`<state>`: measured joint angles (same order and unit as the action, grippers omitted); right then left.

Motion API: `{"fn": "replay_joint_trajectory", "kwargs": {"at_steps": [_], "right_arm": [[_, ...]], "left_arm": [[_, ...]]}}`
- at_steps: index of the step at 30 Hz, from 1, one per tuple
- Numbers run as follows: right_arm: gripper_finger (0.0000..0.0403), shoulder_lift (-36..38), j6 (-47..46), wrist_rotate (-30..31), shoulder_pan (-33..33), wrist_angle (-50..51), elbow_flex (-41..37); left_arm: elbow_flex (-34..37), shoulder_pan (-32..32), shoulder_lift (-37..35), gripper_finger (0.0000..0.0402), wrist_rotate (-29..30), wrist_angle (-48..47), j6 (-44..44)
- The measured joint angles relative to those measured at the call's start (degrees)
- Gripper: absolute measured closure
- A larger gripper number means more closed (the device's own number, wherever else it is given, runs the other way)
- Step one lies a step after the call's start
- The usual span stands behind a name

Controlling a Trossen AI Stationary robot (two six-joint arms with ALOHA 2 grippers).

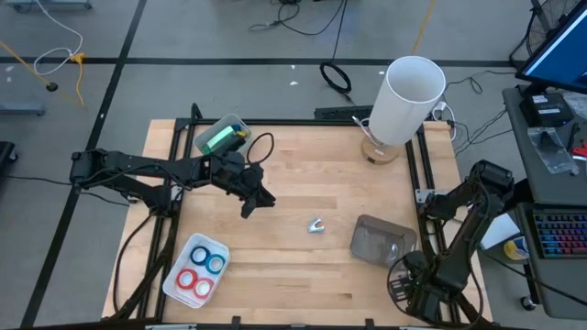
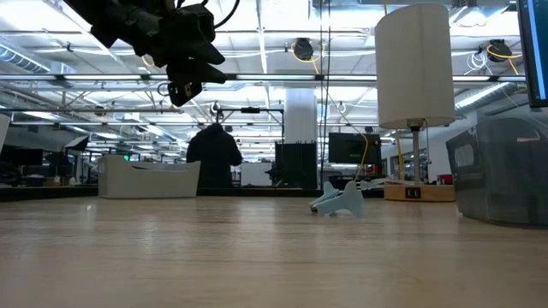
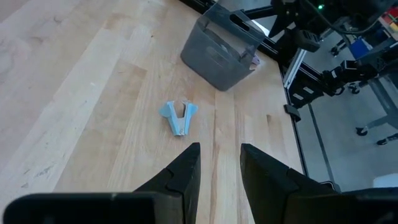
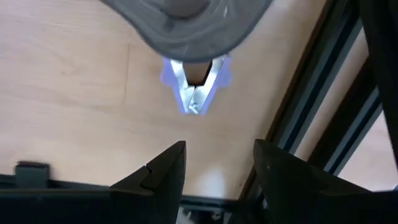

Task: Pick and place Stapler, Stapler remover, tape
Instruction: Put the purple staple remover into the black bin

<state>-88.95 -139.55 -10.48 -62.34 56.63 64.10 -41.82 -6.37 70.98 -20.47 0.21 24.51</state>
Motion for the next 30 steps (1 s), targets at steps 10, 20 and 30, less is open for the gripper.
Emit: {"fn": "replay_joint_trajectory", "kwargs": {"at_steps": [10, 20, 30], "right_arm": [[0.0222, 0.09, 12.21, -0.16, 0.06, -8.79, -2.15], [0.0222, 0.03, 12.80, -0.30, 0.55, -8.90, -2.23], [0.0222, -0.08, 8.10, 0.69, 0.46, -13.06, -2.25]], "left_arm": [[0.00, 0.00, 0.00, 0.0289, 0.02, 0.00, 0.00], [0.00, 0.00, 0.00, 0.0289, 0.06, 0.00, 0.09], [0.00, 0.00, 0.00, 0.0289, 0.09, 0.00, 1.53]]}}
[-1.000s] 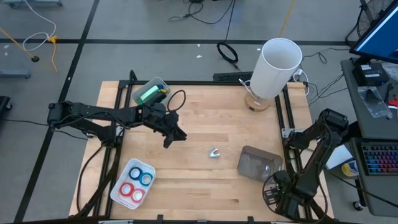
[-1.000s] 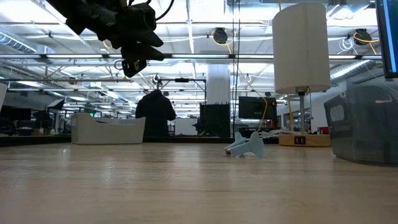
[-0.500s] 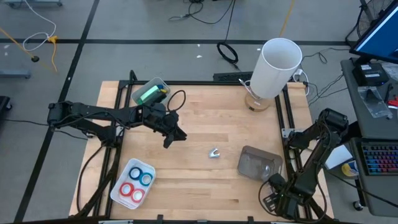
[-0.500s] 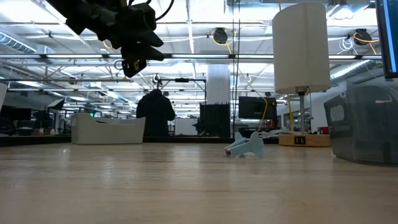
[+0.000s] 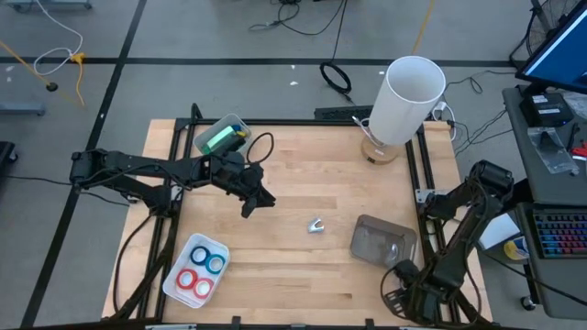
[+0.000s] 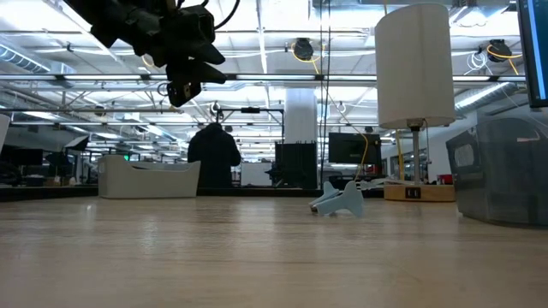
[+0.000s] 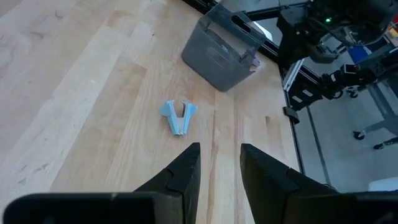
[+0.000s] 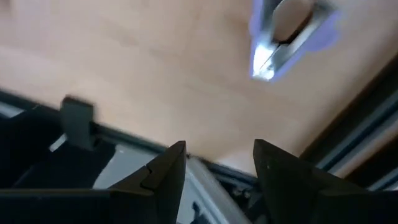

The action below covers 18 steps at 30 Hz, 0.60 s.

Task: Pick and place Stapler, Stapler remover, tape
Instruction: Put the purple staple remover into the black bin

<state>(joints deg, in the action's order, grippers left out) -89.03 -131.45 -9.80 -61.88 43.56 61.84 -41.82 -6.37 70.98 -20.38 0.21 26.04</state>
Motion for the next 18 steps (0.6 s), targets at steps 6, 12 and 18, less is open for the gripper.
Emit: {"fn": "replay_joint_trajectory", "kwargs": {"at_steps": [6, 12, 18], "right_arm": [[0.0222, 0.02, -5.11, 8.51, -3.42, -1.63, 0.00], [0.0222, 0.02, -5.92, 7.48, -3.81, -2.42, 0.00], [0.0222, 0.03, -5.95, 8.39, -3.81, -2.43, 0.00]], "left_arm": [[0.00, -0.02, 0.00, 0.0289, 1.34, -0.01, -0.46], [0.00, -0.04, 0.00, 0.0289, 1.48, -0.39, -0.46], [0.00, -0.04, 0.00, 0.0289, 1.49, -0.46, -0.89]]}}
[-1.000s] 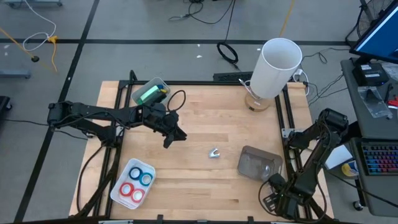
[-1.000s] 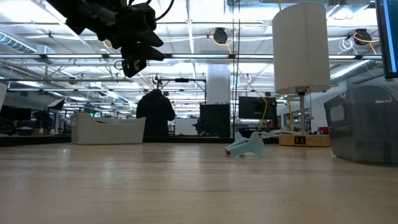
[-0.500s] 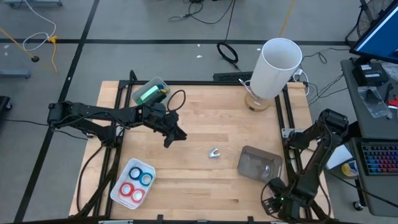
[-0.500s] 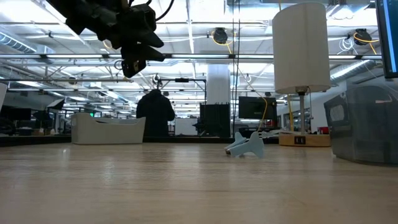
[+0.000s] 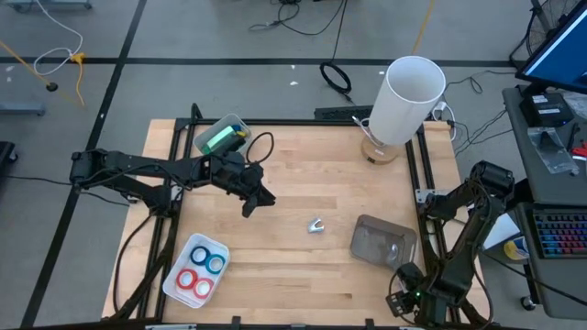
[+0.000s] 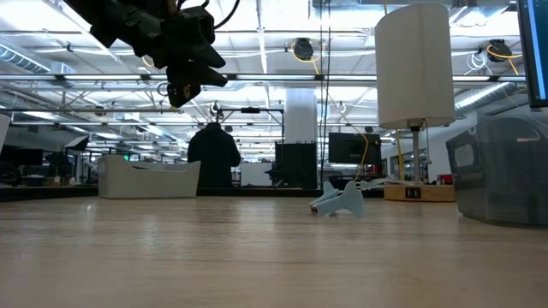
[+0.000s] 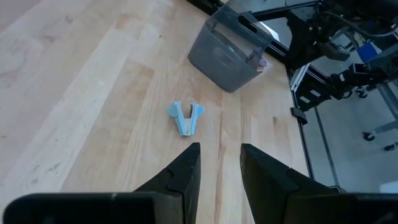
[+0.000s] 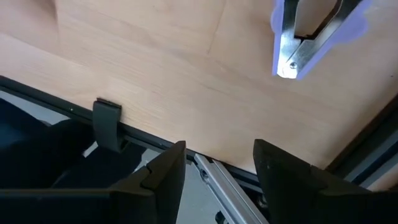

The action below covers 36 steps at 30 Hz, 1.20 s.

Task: Pick and place Stapler, Stapler remover, tape
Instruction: Put the purple staple remover into the black bin

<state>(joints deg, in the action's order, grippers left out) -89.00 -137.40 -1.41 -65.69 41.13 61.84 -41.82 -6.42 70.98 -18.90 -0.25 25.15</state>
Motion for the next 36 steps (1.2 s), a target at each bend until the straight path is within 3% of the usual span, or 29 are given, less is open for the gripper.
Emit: {"fn": "replay_joint_trajectory", "kwargs": {"at_steps": [5, 20, 27, 36], "right_arm": [[0.0222, 0.03, 2.09, 4.23, 0.09, -0.06, 0.00], [0.0222, 0.03, 9.00, 4.37, 3.06, -0.22, 0.00], [0.0222, 0.03, 7.76, 4.33, 3.11, -3.21, 0.00], [0.0222, 0.05, 3.56, -2.38, 2.58, -1.24, 0.00]], "left_arm": [[0.00, 0.00, 0.00, 0.0289, 0.00, 0.00, -0.64], [0.00, 0.00, 0.00, 0.0289, -0.02, 0.02, -0.66], [0.00, 0.00, 0.00, 0.0289, 0.00, 0.02, -0.62], [0.00, 0.00, 0.00, 0.0289, 0.98, 0.02, -1.03]]}}
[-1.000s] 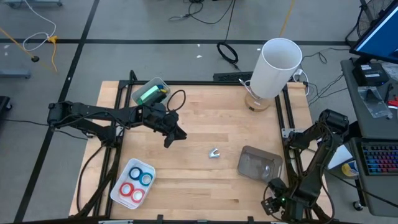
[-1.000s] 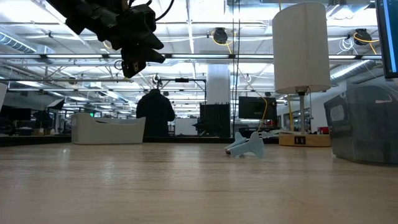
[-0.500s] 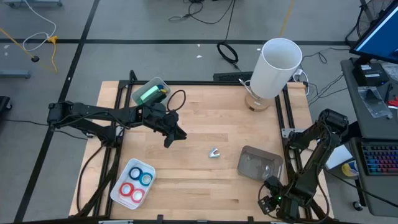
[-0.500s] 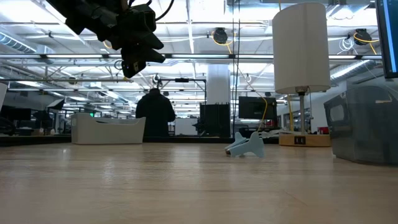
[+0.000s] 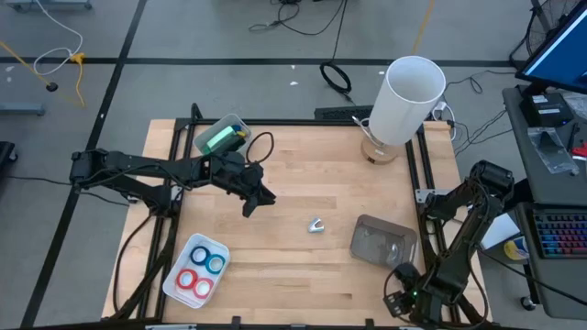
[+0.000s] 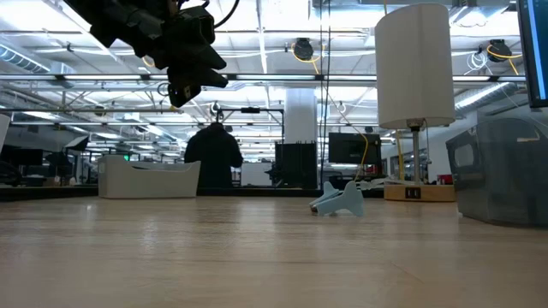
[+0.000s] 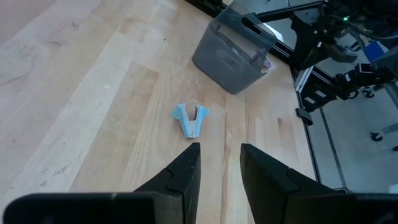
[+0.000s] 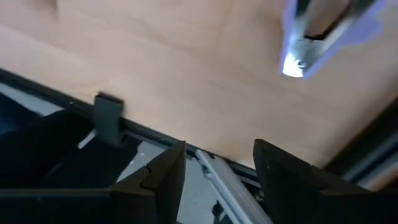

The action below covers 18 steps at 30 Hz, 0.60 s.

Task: Pick and place Stapler, Stapler remover, tape
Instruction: Put the purple staple remover into the black bin

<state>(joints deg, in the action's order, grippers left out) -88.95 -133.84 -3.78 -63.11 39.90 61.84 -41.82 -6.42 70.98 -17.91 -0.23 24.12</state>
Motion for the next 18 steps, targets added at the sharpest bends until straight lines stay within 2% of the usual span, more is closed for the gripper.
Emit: {"fn": "replay_joint_trajectory", "kwargs": {"at_steps": [10, 18], "right_arm": [[0.0222, 0.02, -1.56, -4.63, 2.21, 11.14, -0.07], [0.0222, 0.04, -1.18, -10.41, 3.74, 6.11, -4.61]], "left_arm": [[0.00, 0.00, 0.00, 0.0289, 0.00, 0.00, -0.02], [0.00, 0.00, 0.00, 0.0289, 0.00, 0.00, 0.00]]}}
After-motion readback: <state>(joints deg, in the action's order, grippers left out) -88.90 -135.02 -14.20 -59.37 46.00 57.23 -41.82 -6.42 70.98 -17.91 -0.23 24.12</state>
